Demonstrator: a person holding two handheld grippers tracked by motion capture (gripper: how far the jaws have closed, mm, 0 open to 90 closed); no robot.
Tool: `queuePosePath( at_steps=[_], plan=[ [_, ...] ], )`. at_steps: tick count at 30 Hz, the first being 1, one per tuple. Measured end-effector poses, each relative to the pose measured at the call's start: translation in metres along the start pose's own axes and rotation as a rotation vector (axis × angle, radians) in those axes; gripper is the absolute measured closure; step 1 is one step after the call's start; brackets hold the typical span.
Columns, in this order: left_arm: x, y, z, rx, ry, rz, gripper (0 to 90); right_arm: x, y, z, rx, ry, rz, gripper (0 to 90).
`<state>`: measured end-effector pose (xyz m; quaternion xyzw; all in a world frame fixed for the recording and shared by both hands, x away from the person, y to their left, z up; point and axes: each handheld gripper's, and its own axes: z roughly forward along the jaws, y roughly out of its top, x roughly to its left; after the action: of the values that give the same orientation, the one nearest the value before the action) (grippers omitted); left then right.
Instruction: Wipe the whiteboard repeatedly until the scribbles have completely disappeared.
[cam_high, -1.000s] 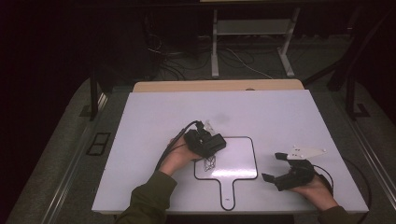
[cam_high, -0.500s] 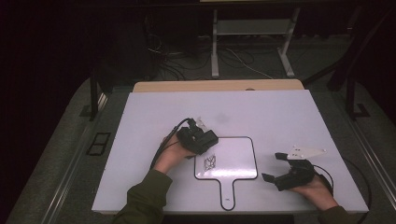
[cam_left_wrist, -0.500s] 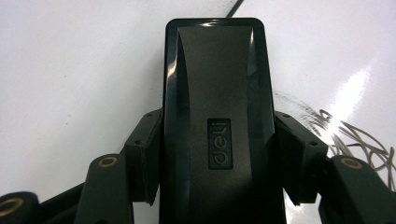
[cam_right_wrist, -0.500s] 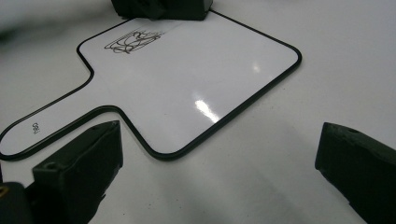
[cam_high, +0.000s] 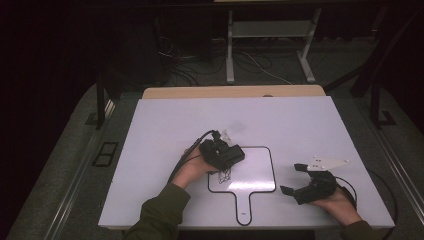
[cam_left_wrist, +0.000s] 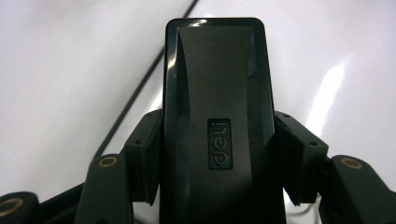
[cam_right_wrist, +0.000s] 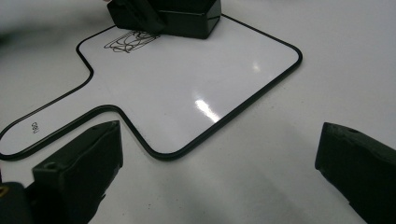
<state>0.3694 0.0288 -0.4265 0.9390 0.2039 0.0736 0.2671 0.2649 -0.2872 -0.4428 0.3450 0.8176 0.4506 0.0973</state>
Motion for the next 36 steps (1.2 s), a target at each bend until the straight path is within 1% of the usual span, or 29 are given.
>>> queuePosePath(
  at_steps=[2, 3, 4, 5, 7, 9, 10, 11, 13, 14, 16, 18, 19, 20, 22, 24, 25, 26, 27, 29, 32, 34, 35, 36],
  plan=[
    [-0.001, 0.002, 0.001, 0.003, 0.007, 0.005, 39.4, 0.0, 0.0, 0.0, -0.001, 0.0, -0.001, 0.0],
    [0.0, 0.002, 0.001, -0.002, 0.014, 0.001, 39.3, 0.0, 0.0, 0.0, -0.001, 0.0, -0.001, 0.0],
    [0.002, 0.002, 0.002, -0.005, 0.014, -0.002, 39.4, 0.0, 0.0, 0.0, -0.001, 0.001, -0.001, 0.0],
    [0.004, 0.001, 0.002, -0.005, 0.016, -0.014, 39.4, 0.0, 0.0, 0.0, -0.001, 0.001, -0.001, 0.0],
    [0.009, 0.0, 0.001, -0.004, 0.025, -0.021, 39.4, 0.0, 0.0, 0.0, -0.001, 0.001, 0.0, 0.0],
    [0.013, -0.002, 0.0, -0.007, 0.037, -0.038, 39.4, 0.0, 0.0, 0.0, 0.0, 0.0, -0.001, 0.0],
    [0.016, -0.003, -0.001, 0.002, 0.044, -0.036, 39.4, 0.0, 0.0, 0.0, 0.0, 0.001, -0.001, 0.0],
    [0.019, -0.005, -0.002, -0.004, 0.054, -0.055, 39.4, 0.0, 0.0, 0.0, -0.001, 0.001, -0.002, 0.0],
    [0.024, -0.007, -0.004, 0.001, 0.07, -0.065, 39.4, 0.0, 0.0, 0.0, -0.001, 0.001, -0.002, 0.0],
    [0.026, -0.009, -0.005, 0.0, 0.078, -0.078, 39.4, 0.0, 0.0, 0.0, -0.001, 0.001, -0.002, 0.0],
    [0.031, -0.012, -0.007, 0.003, 0.088, -0.086, 39.4, 0.0, 0.0, 0.0, -0.001, 0.001, -0.001, 0.0],
    [0.036, -0.015, -0.008, -0.003, 0.094, -0.106, 39.4, 0.0, 0.0, 0.0, -0.001, 0.001, -0.001, 0.0],
    [0.04, -0.016, -0.009, 0.0, 0.1, -0.088, 39.4, 0.0, 0.0, 0.0, -0.001, 0.001, -0.002, 0.0],
    [0.039, -0.017, -0.009, -0.007, 0.103, -0.121, 39.3, 0.0, 0.0, 0.0, -0.002, 0.001, -0.002, 0.0],
    [0.042, -0.018, -0.01, -0.005, 0.104, -0.113, 39.3, 0.0, 0.0, 0.0, -0.001, 0.0, -0.002, 0.0],
    [0.041, -0.018, -0.01, -0.002, 0.106, -0.116, 39.3, 0.0, 0.0, 0.0, -0.001, 0.001, -0.002, 0.0],
    [0.041, -0.017, -0.01, 0.0, 0.106, -0.104, 39.4, 0.0, 0.0, 0.0, 0.0, 0.001, -0.001, 0.0],
    [0.04, -0.016, -0.009, 0.003, 0.105, -0.1, 39.4, 0.0, 0.0, 0.0, 0.0, 0.0, -0.001, 0.0],
    [0.037, -0.015, -0.008, 0.005, 0.103, -0.11, 39.4, 0.0, 0.0, 0.0, 0.0, 0.0, -0.001, 0.0],
    [0.034, -0.012, -0.007, 0.006, 0.099, -0.105, 39.4, 0.0, 0.0, 0.0, 0.003, 0.001, 0.0, 0.0],
    [0.028, -0.007, -0.004, 0.007, 0.077, -0.08, 39.4, 0.0, 0.0, 0.0, 0.004, 0.0, -0.001, 0.0],
    [0.027, -0.003, -0.002, 0.012, 0.082, -0.047, 39.4, 0.0, 0.0, 0.0, 0.004, 0.0, 0.001, 0.0],
    [0.027, -0.002, -0.002, 0.013, 0.086, -0.043, 39.4, 0.0, 0.0, 0.0, 0.003, -0.001, 0.001, 0.0],
    [0.027, -0.002, -0.001, 0.01, 0.088, -0.052, 39.4, 0.0, 0.0, 0.0, 0.001, -0.001, 0.0, 0.0]
  ],
)
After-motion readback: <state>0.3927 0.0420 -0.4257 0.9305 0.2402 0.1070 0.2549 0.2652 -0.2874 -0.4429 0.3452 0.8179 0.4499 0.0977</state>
